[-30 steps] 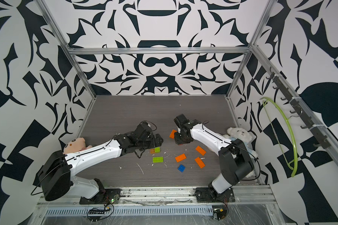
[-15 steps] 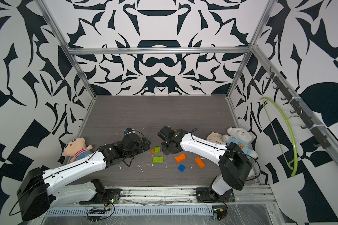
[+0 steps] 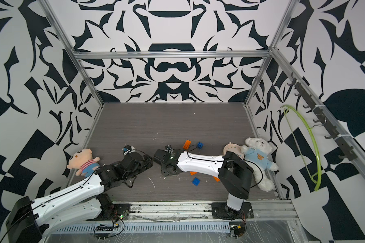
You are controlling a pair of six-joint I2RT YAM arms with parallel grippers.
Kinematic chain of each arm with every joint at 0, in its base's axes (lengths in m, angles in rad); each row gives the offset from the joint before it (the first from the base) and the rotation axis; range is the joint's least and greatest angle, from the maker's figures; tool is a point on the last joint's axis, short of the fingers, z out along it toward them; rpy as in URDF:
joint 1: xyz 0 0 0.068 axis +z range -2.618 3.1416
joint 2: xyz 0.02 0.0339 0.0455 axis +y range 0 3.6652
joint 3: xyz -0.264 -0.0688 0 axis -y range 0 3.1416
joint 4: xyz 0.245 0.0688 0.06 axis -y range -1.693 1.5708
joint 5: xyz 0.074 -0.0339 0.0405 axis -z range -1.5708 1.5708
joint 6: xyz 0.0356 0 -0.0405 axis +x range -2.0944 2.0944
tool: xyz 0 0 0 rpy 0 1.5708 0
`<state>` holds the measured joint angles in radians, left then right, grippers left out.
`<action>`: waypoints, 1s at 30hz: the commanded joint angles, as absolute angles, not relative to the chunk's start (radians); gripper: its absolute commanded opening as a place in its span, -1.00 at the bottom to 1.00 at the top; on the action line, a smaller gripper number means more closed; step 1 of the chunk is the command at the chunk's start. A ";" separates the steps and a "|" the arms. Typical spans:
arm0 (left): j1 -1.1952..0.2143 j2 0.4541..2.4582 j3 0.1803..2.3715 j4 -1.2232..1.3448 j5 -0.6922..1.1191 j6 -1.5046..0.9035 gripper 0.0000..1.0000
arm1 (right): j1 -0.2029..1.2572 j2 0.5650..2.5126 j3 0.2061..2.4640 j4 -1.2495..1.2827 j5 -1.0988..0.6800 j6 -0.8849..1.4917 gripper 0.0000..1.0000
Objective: Assemble the number 5 with lego
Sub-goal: Assemble the lego brick with the lego brick.
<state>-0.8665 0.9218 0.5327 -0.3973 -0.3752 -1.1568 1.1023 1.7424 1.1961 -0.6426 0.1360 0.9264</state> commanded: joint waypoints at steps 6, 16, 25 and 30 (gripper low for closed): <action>-0.839 0.858 0.496 -0.454 -0.400 -1.163 0.98 | 1.125 1.793 1.279 -0.669 0.175 1.033 -0.41; -0.824 0.844 0.484 -0.449 -0.396 -1.158 0.99 | 1.126 1.843 1.330 -0.719 0.215 1.032 -0.42; -0.821 0.879 0.501 -0.437 -0.385 -1.154 0.99 | 1.126 1.876 1.338 -0.731 0.196 1.026 -0.42; -0.821 0.884 0.509 -0.436 -0.384 -1.152 0.99 | 1.125 1.878 1.346 -0.742 0.198 1.021 -0.42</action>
